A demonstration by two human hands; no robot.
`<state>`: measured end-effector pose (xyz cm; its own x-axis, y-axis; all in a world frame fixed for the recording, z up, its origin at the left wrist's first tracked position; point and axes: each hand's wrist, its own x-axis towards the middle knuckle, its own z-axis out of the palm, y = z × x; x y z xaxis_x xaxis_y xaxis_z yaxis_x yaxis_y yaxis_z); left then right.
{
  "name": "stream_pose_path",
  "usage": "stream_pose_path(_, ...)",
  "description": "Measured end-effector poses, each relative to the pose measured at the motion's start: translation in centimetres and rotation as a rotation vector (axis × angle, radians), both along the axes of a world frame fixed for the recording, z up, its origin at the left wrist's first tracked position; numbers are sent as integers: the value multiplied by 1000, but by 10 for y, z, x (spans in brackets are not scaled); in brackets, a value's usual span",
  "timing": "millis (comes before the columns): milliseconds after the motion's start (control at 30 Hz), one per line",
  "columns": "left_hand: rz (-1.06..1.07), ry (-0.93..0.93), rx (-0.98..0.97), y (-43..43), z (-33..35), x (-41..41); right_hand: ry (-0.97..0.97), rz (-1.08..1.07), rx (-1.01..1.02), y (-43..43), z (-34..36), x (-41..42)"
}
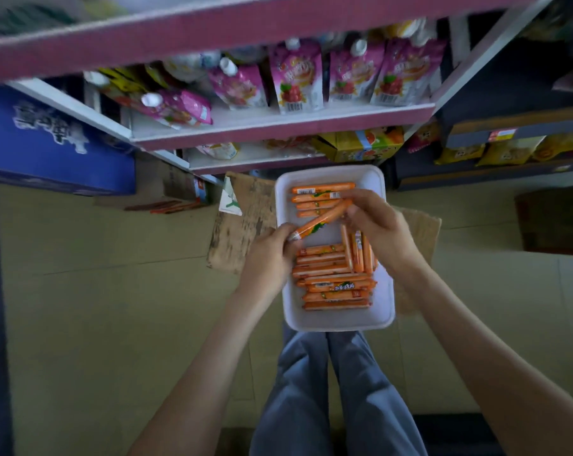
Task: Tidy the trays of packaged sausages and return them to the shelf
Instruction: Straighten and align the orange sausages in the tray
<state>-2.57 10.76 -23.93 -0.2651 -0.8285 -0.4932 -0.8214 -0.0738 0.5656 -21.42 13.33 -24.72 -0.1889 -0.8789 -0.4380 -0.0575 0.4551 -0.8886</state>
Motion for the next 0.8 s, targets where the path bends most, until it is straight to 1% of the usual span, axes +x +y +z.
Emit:
stream_pose_path(67,2,105,1,-9,39,-7,-43,-66,-68,-7,42,-11)
stream_pose_path(167,107,292,-7,-21,107,-10,-240,-169,-85,-14,106,-26)
stream_pose_path(233,266,494,-3,-26,153,-11,-337,-208,-66,-15,143,-31)
stream_pose_path(300,429,733,6,-25,193,-14,-388,-221,-72,-16,176,-30)
stream_pose_path(367,519,923,18,-23,226,-21,-455,-259,-98,-18,207,-25)
stream_pose_path(467,552,1149,37,-18,266,-36,-563,-313,-88,-17,251,-16)
stream_pose_path(533,468,1226,-9,-13,288,-46,-571,-290,-75,-16,271,-11)
stream_pose_path(567,406,1211,-56,-10,297,-50,-556,-257,-70,-15,280,-8)
stream_pose_path(600,346,1173,-104,-7,307,-53,-480,-210,-67,-15,286,-7)
stream_pose_path(633,289,1091,-168,-6,312,-55,-327,-138,-75,-15,290,-8)
stream_pose_path(700,145,850,-352,-6,319,-55,44,32,-171,-11,306,-11)
stream_pose_path(733,65,714,-443,-7,322,-54,153,86,-249,-10,315,-13)
stream_pose_path(767,-7,587,-530,-6,325,-53,204,120,-334,-7,327,-13)
stream_pose_path(800,-62,488,-598,-5,327,-52,203,135,-417,-4,339,-12)
